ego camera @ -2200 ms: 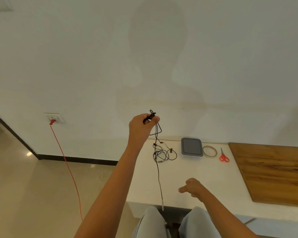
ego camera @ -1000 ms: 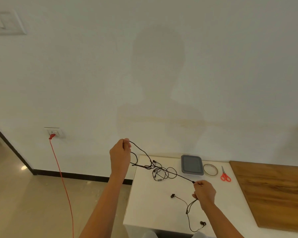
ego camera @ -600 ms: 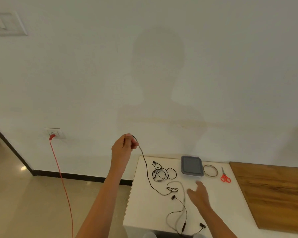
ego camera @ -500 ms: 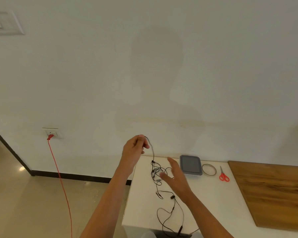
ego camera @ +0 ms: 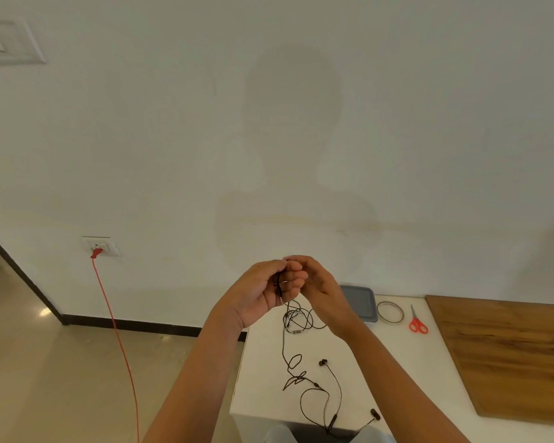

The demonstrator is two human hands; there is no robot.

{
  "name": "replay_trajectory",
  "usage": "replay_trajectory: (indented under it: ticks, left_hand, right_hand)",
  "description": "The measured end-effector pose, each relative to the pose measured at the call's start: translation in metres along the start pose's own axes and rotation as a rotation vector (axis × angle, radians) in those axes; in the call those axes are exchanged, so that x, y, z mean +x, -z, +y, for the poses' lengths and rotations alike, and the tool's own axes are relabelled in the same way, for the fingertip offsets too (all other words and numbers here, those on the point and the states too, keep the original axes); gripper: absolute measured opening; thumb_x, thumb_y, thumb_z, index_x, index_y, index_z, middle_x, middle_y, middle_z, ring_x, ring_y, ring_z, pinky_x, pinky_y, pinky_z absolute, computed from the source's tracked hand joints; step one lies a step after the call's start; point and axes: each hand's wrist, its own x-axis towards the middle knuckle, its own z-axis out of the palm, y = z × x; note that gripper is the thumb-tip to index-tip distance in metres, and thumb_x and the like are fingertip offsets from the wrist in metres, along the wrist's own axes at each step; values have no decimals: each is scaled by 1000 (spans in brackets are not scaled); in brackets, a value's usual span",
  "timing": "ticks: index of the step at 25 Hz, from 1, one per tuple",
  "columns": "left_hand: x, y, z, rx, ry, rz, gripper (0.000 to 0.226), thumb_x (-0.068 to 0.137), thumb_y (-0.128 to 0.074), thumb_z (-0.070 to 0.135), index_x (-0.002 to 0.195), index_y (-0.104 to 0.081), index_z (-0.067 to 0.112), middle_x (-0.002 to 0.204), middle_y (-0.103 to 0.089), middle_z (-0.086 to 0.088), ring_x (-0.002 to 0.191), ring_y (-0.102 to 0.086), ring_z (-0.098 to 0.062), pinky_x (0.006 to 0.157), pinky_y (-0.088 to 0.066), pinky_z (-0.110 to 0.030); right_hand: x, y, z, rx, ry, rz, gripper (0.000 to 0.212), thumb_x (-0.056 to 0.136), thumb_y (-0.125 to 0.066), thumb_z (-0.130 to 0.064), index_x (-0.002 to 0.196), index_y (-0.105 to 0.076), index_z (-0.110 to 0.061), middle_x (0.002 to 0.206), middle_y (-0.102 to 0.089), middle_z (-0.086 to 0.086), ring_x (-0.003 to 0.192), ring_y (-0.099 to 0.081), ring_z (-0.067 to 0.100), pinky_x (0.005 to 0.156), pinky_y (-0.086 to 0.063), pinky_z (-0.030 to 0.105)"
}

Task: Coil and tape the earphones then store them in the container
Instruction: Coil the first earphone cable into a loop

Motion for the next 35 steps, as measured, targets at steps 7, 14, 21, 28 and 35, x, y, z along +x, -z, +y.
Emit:
replay_trajectory:
  ticks: [7,14,21,28,35]
  left_hand:
    - [10,2,-5,-101,-266,14,31,102,-39,15,98,-67,3,112,-71,-15,110,-66,-28,97,-52,-40]
    - [16,30,-16,537,-204,49,27,99,-49,29,94,-74,21,109,-73,8,121,-56,-19,89,-38,-41]
    - [-5,11,-33,381,-38,-153,41,103,-37,21,81,-71,14,99,-73,-15,109,-67,-28,67,-47,-35]
    - [-11,-4,-18,-104,-205,-242,30,95,-48,16,67,-59,12,125,-63,-18,122,-57,-36,84,-47,-69]
    - [20,28,-16,50,-363,89,33,98,-46,18,71,-65,19,116,-70,8,123,-53,-22,86,-42,-48]
  right_hand:
    - [-17,-14,0,64,-231,47,24,98,-49,-13,84,-67,-5,59,-56,-3,49,-48,12,54,-51,27]
    - [-47,-6,-22,-103,-178,26,27,95,-51,-8,73,-64,-14,52,-46,-10,46,-38,9,46,-35,23]
    - [6,30,-47,-266,-26,169,19,92,-59,-18,75,-67,-21,67,-65,-12,56,-49,6,56,-39,17]
    - [-10,20,4,-55,-316,52,19,96,-53,-12,86,-69,-7,52,-54,-15,40,-35,-1,43,-28,13]
    - [-68,2,11,-88,-319,-13,34,99,-46,-22,73,-64,-8,55,-45,-11,52,-37,4,50,-32,14]
